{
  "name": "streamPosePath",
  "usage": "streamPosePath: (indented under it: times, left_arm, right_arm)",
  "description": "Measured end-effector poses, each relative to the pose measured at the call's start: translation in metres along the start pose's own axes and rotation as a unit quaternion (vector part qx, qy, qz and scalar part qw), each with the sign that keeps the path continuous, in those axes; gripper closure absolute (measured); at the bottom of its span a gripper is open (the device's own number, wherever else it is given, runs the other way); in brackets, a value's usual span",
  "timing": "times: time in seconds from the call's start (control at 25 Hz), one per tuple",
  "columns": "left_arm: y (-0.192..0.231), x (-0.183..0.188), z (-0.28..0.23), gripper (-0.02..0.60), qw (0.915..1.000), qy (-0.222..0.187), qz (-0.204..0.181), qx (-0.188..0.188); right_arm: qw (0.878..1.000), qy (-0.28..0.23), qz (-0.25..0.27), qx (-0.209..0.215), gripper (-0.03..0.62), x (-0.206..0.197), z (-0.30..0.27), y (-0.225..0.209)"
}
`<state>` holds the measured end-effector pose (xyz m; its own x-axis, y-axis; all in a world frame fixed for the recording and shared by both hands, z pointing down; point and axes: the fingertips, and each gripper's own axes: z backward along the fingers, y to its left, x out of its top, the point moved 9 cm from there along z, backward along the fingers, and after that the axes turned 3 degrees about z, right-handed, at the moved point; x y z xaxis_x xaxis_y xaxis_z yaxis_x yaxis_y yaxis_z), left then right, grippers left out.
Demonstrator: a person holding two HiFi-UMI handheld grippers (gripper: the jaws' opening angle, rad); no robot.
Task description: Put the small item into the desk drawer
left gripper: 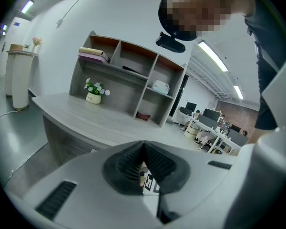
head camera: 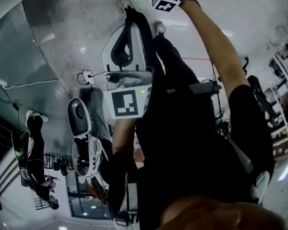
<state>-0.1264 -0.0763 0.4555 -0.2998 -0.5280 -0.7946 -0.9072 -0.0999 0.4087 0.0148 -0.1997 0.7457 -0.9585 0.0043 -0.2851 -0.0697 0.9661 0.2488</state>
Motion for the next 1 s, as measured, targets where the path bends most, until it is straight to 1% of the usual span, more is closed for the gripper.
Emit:
streamPosePath:
  times: [0.2,0.68,1.0]
  left_arm:
    - [0.0013,0.0026,-0.0005,0.595,1.0000,0.001,0.000,-0.001]
    - [0.0022,-0.0011,0.0022,0.595,1.0000,0.001,0.004,-0.005]
    - [0.0019,-0.0034,0.0023,0.595,1.0000,0.001,0.008,-0.001]
  right_arm:
    - [1.000,-0.001,0.016,0.008,0.322,0.0063,0.0046,-0.0069]
    - [0.999,0.005,0.039,0.015,0.322,0.0095,0.0020,-0.0042]
    - [0.999,0.003,0.035,0.017,0.321,0.0069,0.0018,-0.0046]
